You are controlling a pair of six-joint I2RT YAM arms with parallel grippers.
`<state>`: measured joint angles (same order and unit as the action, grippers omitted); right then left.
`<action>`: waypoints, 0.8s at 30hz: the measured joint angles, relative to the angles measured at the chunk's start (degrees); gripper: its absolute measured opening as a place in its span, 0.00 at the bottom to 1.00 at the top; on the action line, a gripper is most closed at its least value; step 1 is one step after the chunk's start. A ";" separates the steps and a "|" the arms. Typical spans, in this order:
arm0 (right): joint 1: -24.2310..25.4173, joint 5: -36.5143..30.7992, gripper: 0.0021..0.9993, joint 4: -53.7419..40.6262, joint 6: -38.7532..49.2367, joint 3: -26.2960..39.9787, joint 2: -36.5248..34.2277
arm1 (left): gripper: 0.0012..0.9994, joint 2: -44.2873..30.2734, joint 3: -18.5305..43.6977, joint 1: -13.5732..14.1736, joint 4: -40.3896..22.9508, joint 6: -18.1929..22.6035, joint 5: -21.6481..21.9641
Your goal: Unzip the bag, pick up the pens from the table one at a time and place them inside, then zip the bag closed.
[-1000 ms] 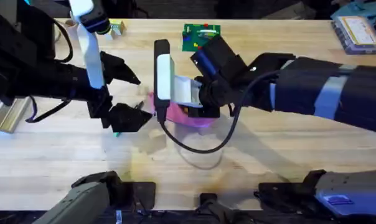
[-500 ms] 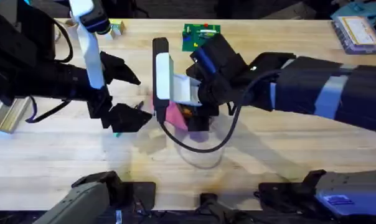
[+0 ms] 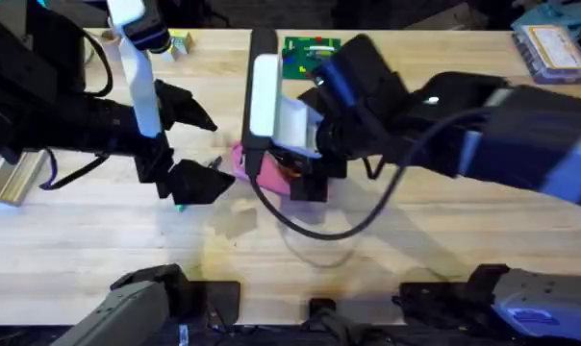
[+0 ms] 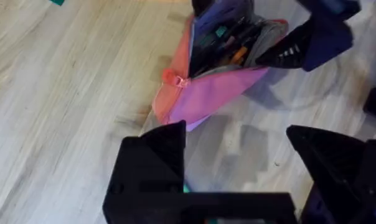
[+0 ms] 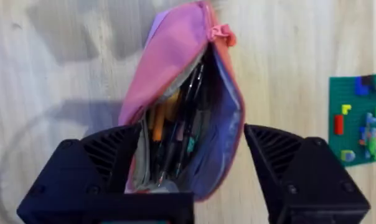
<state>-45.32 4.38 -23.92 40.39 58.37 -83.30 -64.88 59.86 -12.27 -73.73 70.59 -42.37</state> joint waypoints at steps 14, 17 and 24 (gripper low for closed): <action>-0.04 -4.79 1.00 -2.84 -15.43 0.00 18.29 | 0.99 0.00 0.00 0.00 0.00 -0.07 0.00; -0.04 -5.20 1.00 -4.55 -18.36 0.00 22.18 | 0.99 0.00 0.00 0.00 0.00 -0.84 0.38; -0.04 -5.68 1.00 -9.66 -24.57 0.00 27.35 | 0.99 0.00 0.00 0.00 0.00 -7.09 6.94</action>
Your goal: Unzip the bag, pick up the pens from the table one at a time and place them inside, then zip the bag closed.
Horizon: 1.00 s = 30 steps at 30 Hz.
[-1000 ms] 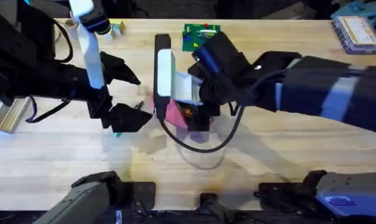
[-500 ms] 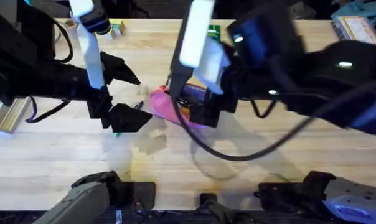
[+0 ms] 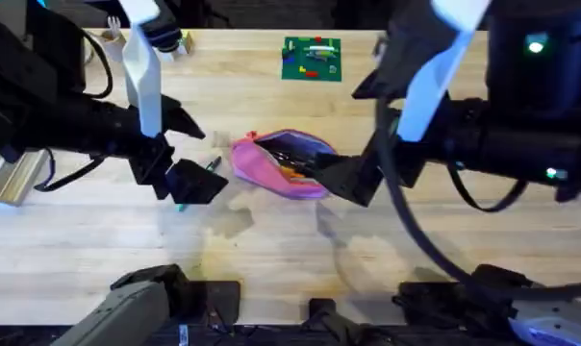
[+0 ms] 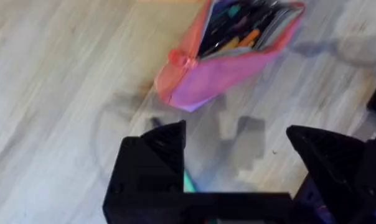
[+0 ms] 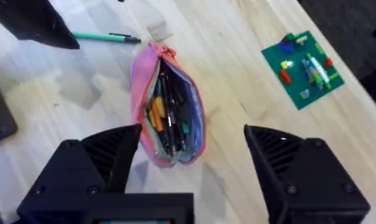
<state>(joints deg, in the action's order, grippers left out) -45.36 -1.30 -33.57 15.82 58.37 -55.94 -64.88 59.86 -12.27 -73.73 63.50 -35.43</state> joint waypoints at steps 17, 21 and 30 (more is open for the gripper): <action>0.00 -0.02 1.00 -2.42 -4.73 0.00 3.50 | 0.99 0.00 0.00 0.00 2.21 -11.54 18.77; 0.00 -0.02 1.00 -3.17 -4.92 0.00 3.48 | 0.99 0.00 0.00 0.00 2.21 -11.88 19.10; 0.00 -0.02 1.00 -3.51 -4.94 0.00 3.50 | 0.99 0.00 0.00 0.00 2.92 -12.08 19.25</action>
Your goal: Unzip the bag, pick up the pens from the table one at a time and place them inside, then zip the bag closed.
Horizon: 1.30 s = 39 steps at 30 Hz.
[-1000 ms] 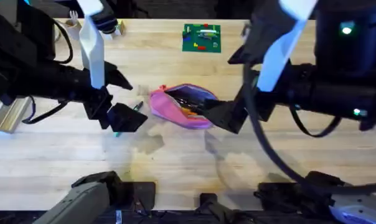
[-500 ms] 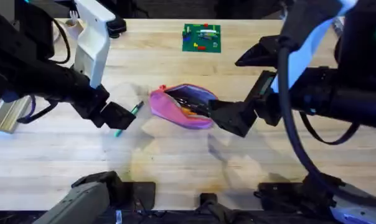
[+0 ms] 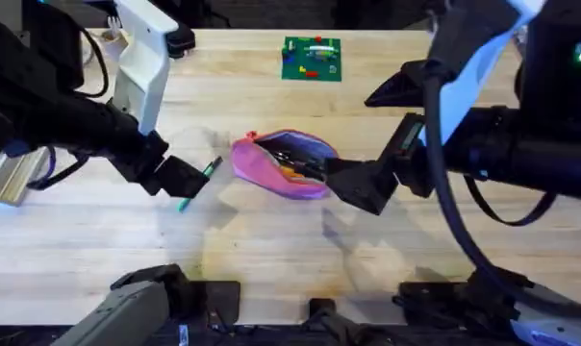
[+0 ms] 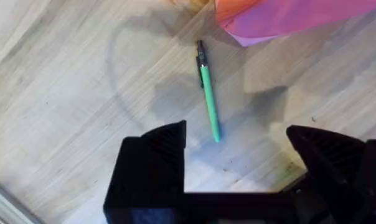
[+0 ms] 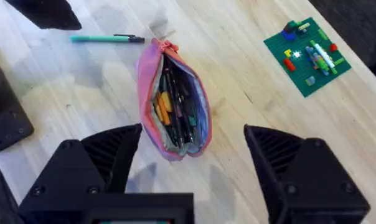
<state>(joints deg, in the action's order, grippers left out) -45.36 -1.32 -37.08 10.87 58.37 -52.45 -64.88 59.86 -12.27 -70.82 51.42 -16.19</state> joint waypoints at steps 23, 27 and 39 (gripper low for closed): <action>0.00 0.00 1.00 -0.02 0.00 0.00 -0.01 | 1.00 -16.78 0.02 0.02 2.99 0.26 2.28; 0.01 -0.22 1.00 -0.02 0.00 0.00 -0.01 | 1.00 -20.37 0.02 0.02 4.46 0.64 2.43; 1.40 -2.56 1.00 -0.02 -0.04 0.00 0.00 | 1.00 -28.84 0.02 1.53 6.17 -0.04 2.08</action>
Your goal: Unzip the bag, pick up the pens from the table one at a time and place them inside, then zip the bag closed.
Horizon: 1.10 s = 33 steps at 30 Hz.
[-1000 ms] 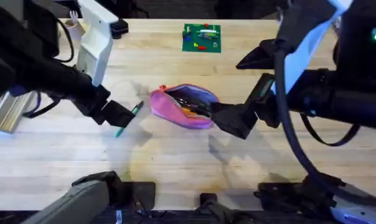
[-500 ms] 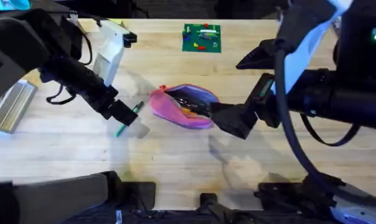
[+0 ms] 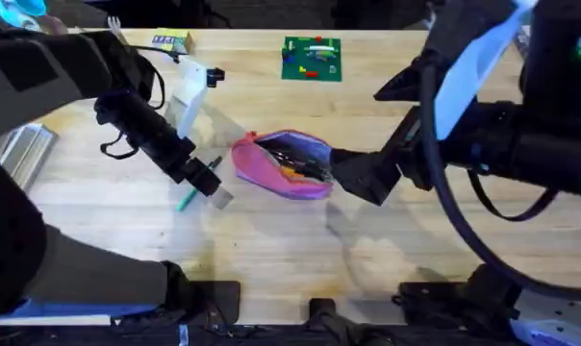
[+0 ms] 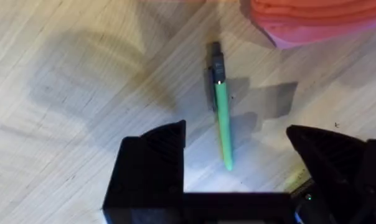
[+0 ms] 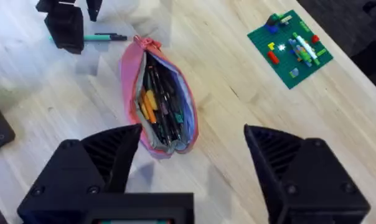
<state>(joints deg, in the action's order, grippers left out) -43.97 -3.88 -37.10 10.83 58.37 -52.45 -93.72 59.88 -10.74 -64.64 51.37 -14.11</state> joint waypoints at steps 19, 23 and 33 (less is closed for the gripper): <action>0.00 0.00 1.00 -1.84 -0.02 0.00 -0.02 | 1.00 -0.21 0.07 5.53 2.78 -1.31 4.34; 0.00 -0.02 1.00 -1.99 -0.07 0.00 -0.01 | 1.00 -0.21 0.07 6.32 4.01 -3.39 7.96; 0.00 -0.02 1.00 -1.99 -0.11 0.00 0.00 | 1.00 0.98 -4.13 9.66 11.92 -8.26 14.16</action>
<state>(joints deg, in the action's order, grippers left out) -43.97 -3.90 -39.09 10.72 58.37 -52.45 -92.75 55.74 -1.08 -52.73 43.11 0.06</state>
